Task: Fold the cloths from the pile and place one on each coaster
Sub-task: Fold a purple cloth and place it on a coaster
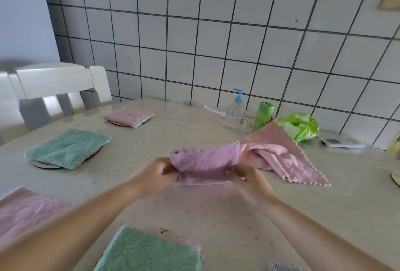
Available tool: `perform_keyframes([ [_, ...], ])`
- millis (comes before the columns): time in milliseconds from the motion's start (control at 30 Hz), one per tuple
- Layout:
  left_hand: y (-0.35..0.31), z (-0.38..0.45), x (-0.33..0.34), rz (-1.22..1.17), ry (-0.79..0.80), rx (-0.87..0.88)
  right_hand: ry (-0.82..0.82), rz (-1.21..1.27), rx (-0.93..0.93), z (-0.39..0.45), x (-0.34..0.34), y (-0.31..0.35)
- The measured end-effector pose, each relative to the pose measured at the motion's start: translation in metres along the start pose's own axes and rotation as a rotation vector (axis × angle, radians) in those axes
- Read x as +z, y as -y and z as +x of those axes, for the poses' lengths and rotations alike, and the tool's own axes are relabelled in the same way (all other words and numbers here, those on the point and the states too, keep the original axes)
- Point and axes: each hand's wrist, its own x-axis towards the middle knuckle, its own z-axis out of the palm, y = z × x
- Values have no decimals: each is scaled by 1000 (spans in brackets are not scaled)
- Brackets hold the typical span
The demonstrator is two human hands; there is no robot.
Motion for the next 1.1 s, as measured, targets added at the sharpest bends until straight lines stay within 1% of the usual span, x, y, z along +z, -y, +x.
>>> perform_keyframes([
  [33,-2,2,2,-40,-7,-8,-26,35,59,4,1,0],
  [100,-5,6,6,-84,-15,-53,-55,47,116,12,3,1],
  [267,-8,13,10,-154,-28,-189,-28,-23,273,34,11,-2],
  [433,-1,20,14,-84,-54,-228,88,-225,342,54,20,-8],
  [533,-2,26,17,-17,-53,-276,144,-327,350,64,22,-8],
  [600,-7,26,18,16,-54,-308,151,-377,345,68,23,-7],
  [733,-7,24,21,147,-70,-305,106,-492,359,70,26,-3],
  [833,-7,25,21,220,-49,-306,140,-488,389,74,30,-9],
  [900,-9,27,20,264,-32,-293,116,-485,416,74,31,-10],
  [967,-8,29,18,332,-63,-284,21,-503,381,70,28,-8],
  [1033,-8,34,15,438,-154,-219,-70,-524,242,68,25,-5],
  [1100,-13,40,16,506,-181,-100,-52,-540,94,69,26,1],
])
